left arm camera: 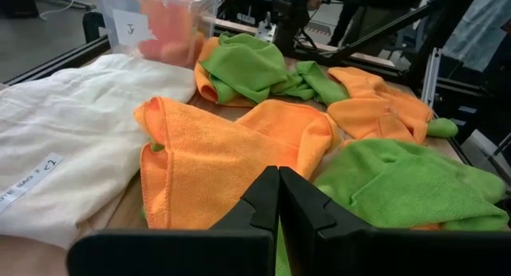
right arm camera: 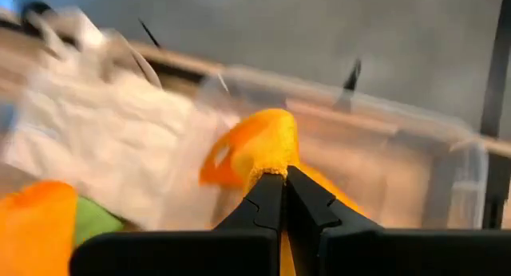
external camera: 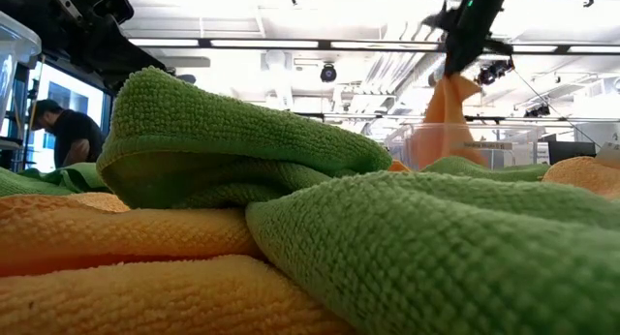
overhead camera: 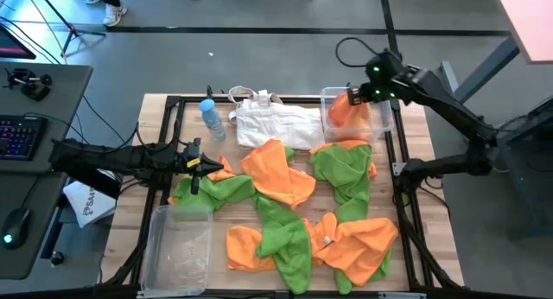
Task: Sort microfiber towel by color & place in baskets
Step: Put the orange microfiber cloth into the top transparent bin
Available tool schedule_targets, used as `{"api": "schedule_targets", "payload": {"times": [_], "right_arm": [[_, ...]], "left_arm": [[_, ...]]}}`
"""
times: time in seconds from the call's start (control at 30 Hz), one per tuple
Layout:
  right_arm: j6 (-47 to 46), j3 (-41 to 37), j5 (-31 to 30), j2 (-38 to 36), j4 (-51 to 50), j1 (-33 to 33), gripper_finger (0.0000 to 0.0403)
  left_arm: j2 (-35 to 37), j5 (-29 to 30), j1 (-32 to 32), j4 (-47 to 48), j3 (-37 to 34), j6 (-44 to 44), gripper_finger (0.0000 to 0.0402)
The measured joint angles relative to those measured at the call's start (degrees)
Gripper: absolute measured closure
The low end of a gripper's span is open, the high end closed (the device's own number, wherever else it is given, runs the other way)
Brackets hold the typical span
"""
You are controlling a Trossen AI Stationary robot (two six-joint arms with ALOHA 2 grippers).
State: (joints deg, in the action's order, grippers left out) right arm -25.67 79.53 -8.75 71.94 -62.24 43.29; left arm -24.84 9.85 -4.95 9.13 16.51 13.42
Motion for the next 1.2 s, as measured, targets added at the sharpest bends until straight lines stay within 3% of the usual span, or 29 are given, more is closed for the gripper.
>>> {"api": "schedule_targets", "payload": {"times": [0.13,0.4,0.67,1.03,1.2], "right_arm": [[0.04,0.0,6.37,6.27,-2.65,2.59,0.0403],[4.04,-1.37,8.08,16.14,-4.32,4.66,0.0403],[2.39,-14.94,12.88,16.21,10.66,10.36,0.0403],[-1.44,-17.9,9.42,20.09,14.58,11.58,0.0401],[-0.34,-17.6,9.1,20.26,14.31,11.71,0.0373]], "left_arm": [[0.0,0.0,0.0,0.02,0.0,-0.02,0.0401],[0.0,0.22,0.0,0.04,-0.01,0.0,0.0401],[0.0,0.2,-0.02,0.07,-0.02,2.97,0.0401],[-0.01,1.49,-0.01,0.07,-0.02,2.96,0.0401],[-0.02,1.49,0.0,0.09,-0.02,2.94,0.0401]]}}
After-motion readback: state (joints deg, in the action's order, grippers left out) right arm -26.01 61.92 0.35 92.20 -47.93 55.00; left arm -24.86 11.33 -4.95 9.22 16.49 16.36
